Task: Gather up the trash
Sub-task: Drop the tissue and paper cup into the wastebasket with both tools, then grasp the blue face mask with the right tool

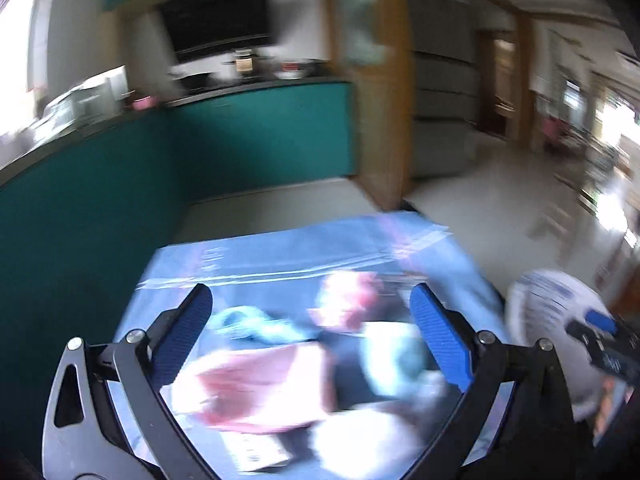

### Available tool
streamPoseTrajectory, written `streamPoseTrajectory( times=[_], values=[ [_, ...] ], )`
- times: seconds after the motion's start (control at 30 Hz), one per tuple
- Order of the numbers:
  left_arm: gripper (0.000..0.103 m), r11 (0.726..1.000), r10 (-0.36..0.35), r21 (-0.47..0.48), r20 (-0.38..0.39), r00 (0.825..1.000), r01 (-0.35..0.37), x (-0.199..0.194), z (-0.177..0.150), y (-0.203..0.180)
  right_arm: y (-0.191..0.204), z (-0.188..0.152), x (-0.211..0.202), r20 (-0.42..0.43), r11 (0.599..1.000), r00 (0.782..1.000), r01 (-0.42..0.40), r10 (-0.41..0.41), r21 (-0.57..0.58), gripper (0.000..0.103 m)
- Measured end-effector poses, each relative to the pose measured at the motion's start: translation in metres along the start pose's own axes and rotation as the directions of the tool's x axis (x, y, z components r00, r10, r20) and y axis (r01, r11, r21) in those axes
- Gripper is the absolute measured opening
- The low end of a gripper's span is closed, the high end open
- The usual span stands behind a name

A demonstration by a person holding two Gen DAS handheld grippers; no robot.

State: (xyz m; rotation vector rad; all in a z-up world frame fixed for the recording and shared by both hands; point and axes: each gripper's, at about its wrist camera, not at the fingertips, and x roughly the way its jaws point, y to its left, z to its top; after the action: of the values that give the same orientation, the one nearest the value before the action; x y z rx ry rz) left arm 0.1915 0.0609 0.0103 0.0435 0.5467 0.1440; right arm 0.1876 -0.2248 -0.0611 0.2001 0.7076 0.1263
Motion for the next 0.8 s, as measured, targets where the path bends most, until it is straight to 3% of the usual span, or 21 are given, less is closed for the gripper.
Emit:
streamPoseTrajectory(
  times=[0.1,0.2,0.33,0.4,0.5,0.67,0.8],
  values=[
    [0.099,0.997,-0.010,-0.076,-0.058,0.998,0.006,0.008,-0.003,0.037,0.044,0.007,0.020,-0.078,0.992,0.993,-0.099,0.092,-0.084,0.072],
    [0.099,0.992,0.003,-0.128,-0.081,0.997,-0.014,0.013,-0.006,0.064,0.100,0.026,0.039,-0.149,0.965,0.967,-0.227,0.208,-0.130,0.072],
    [0.099,0.988,0.032,-0.149,-0.122,0.992,-0.051,0.019,-0.010,0.086,0.149,0.034,0.039,-0.083,0.945,0.960,-0.277,0.266,-0.175,0.072],
    [0.100,0.984,0.020,-0.174,-0.159,0.987,-0.048,0.025,-0.014,0.095,0.167,0.024,0.047,-0.084,0.940,0.960,-0.279,0.267,-0.196,0.074],
    [0.100,0.982,-0.008,-0.185,-0.199,0.980,-0.029,0.028,-0.023,0.101,0.186,0.015,0.073,-0.167,0.938,0.965,-0.241,0.204,-0.248,0.074],
    [0.100,0.986,-0.002,-0.162,-0.234,0.972,-0.037,0.031,-0.033,0.094,0.191,0.004,0.095,-0.236,0.941,0.954,-0.243,0.187,-0.236,0.074],
    [0.100,0.992,0.009,-0.116,-0.253,0.967,-0.040,0.034,-0.037,0.085,0.186,-0.001,0.101,-0.281,0.936,0.934,-0.283,0.219,-0.211,0.045]
  ],
)
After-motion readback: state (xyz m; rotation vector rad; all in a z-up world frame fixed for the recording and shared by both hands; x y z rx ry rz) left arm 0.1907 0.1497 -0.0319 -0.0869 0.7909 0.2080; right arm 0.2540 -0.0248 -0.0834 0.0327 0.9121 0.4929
